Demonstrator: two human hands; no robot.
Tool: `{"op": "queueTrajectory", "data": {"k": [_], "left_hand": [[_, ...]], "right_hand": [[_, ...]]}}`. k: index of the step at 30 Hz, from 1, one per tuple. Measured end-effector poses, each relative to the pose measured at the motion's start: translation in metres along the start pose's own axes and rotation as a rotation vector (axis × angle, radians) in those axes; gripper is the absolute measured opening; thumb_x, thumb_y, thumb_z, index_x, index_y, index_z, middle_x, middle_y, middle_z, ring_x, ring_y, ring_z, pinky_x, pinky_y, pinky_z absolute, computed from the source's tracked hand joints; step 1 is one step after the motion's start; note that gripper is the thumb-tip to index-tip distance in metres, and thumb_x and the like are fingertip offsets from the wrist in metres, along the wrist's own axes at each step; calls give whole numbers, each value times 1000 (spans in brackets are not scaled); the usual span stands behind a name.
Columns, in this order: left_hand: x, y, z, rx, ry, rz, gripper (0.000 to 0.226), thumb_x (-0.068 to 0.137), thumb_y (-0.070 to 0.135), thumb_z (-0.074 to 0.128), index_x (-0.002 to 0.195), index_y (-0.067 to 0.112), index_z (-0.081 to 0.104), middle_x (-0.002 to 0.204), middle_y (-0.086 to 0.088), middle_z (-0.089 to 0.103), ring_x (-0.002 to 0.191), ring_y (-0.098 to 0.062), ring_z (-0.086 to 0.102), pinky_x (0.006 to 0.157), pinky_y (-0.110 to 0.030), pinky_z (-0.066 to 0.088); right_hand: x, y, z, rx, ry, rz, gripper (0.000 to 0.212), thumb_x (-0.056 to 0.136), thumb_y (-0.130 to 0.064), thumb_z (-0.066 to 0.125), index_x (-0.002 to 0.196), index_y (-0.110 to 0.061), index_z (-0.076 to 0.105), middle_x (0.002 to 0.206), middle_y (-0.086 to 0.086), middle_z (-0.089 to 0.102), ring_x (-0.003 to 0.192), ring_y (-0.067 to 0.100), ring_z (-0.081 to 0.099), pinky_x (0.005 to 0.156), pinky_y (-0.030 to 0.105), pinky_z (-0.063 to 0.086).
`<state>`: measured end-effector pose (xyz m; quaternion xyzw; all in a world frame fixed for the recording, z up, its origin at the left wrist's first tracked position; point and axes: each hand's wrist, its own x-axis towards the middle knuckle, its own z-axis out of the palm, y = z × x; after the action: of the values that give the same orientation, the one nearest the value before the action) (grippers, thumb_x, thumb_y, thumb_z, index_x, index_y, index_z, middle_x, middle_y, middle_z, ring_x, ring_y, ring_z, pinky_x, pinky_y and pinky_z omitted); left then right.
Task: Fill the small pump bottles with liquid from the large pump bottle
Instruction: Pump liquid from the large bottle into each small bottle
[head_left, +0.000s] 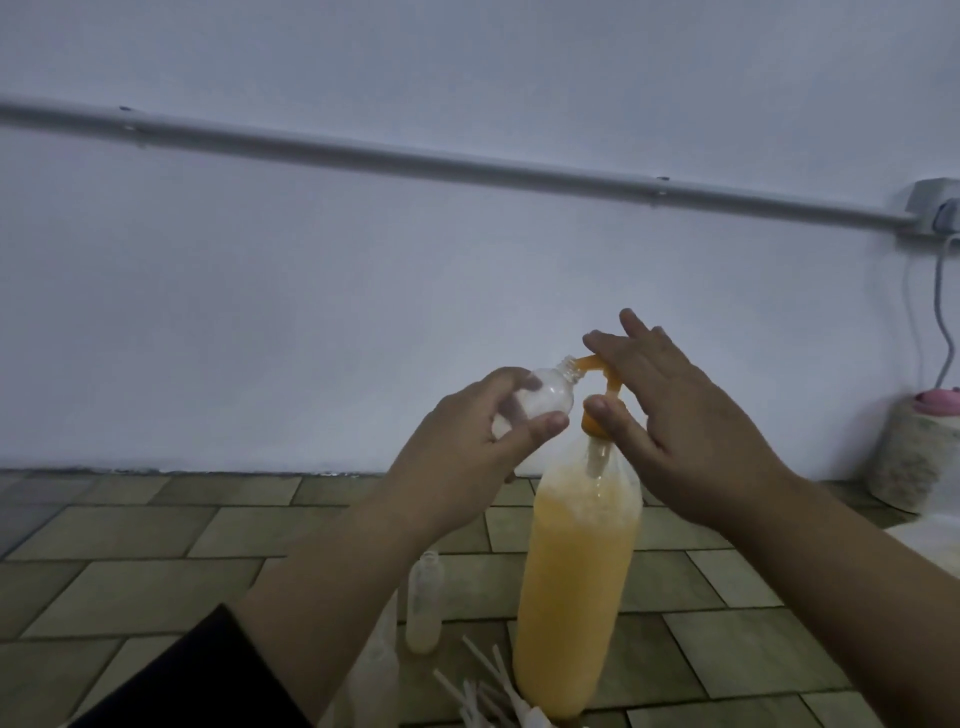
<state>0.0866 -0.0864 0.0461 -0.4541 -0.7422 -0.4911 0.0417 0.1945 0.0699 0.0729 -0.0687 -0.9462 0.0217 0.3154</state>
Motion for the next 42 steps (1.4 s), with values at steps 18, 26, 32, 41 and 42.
{"op": "queueTrajectory", "data": {"k": [18, 26, 32, 41, 42], "left_hand": [[-1, -9, -3, -41, 44, 18, 39, 83, 49, 59, 120, 45, 46, 106, 21, 53, 84, -1, 52, 73, -21, 47], [1, -6, -5, -45, 47, 12, 40, 82, 47, 62, 119, 46, 48, 105, 21, 54, 87, -1, 51, 75, -18, 47], [-2, -9, -8, 34, 136, 26, 48, 80, 46, 65, 125, 43, 50, 107, 20, 56, 85, -8, 55, 77, -25, 49], [0, -6, -5, 26, 103, 17, 52, 81, 45, 64, 130, 43, 47, 108, 21, 57, 86, -3, 57, 77, -23, 51], [0, -7, -4, 26, 105, 19, 51, 82, 45, 64, 130, 43, 47, 107, 23, 57, 87, -2, 57, 77, -22, 51]], "right_hand": [[9, 11, 4, 213, 70, -80, 61, 90, -61, 11, 143, -38, 30, 147, -21, 30, 135, -1, 24, 108, 24, 21], [14, 26, 6, 130, 18, -58, 76, 84, -72, 4, 140, -34, 37, 150, -8, 33, 140, 15, 27, 109, 38, 29], [11, -9, 5, -129, 55, 67, 87, 77, -69, -5, 144, -28, 31, 156, -5, 19, 144, 13, 12, 110, 34, 21], [5, 2, 1, -13, 54, -8, 74, 80, -70, 4, 144, -38, 25, 145, -25, 2, 135, -3, -5, 107, 28, 8], [4, 0, 1, -6, 55, 5, 76, 80, -71, 3, 144, -38, 27, 148, -22, 5, 138, -1, -4, 110, 30, 8]]}}
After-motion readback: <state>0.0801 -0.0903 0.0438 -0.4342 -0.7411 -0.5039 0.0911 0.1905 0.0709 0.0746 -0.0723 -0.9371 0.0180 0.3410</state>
